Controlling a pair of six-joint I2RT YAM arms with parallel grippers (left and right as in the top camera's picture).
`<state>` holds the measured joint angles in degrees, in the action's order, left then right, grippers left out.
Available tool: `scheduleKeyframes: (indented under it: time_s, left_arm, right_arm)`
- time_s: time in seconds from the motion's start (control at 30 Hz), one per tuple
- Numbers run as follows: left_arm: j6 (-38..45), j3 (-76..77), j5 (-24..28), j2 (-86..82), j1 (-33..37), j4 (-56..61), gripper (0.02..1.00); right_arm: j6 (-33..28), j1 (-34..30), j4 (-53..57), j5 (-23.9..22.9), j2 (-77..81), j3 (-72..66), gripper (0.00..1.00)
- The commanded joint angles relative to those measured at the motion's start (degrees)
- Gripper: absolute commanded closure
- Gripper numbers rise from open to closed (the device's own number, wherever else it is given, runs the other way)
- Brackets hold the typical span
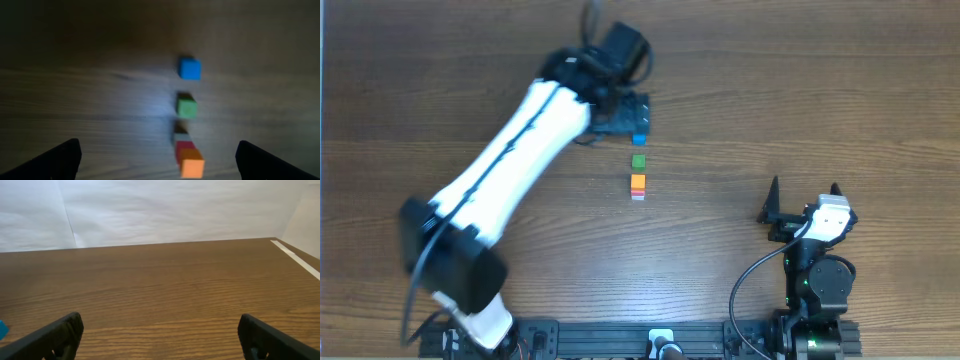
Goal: Stack Cubes
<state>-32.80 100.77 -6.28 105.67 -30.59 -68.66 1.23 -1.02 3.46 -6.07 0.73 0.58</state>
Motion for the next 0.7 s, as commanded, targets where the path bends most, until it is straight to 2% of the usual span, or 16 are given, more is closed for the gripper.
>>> scheduleKeyframes:
  time_s: [0.03, 0.2, 0.23, 0.33, 0.47, 0.7]
  left_arm:
    - [2.69, -0.59, -9.03, -13.81, 4.46, -0.59, 0.018]
    - [5.64, -8.79, -11.19, -27.85, 11.39, 3.1, 0.018]
    - [5.95, -12.46, -11.15, -32.81, 14.47, 4.79, 0.02]
    - [10.82, -19.87, -9.7, -41.94, 20.57, 9.53, 0.018]
    - [11.61, -28.44, -8.46, -50.95, 25.53, 16.72, 0.02]
    - [13.07, -47.74, -5.11, -66.64, 24.96, 31.23, 0.018]
  right_arm:
    - [-0.24, 0.31, 0.24, 0.46, -0.39, -0.26, 0.007]
    - [-0.24, 0.31, 0.24, 0.46, -0.39, -0.26, 0.007]
    - [-0.22, 0.31, 0.24, 0.46, -0.39, -0.26, 0.009]
    - [-0.24, 0.31, 0.24, 0.46, -0.39, -0.26, 0.007]
    - [-0.24, 0.31, 0.24, 0.46, -0.39, -0.26, 0.007]
    - [-0.24, 0.31, 0.24, 0.46, -0.39, -0.26, 0.009]
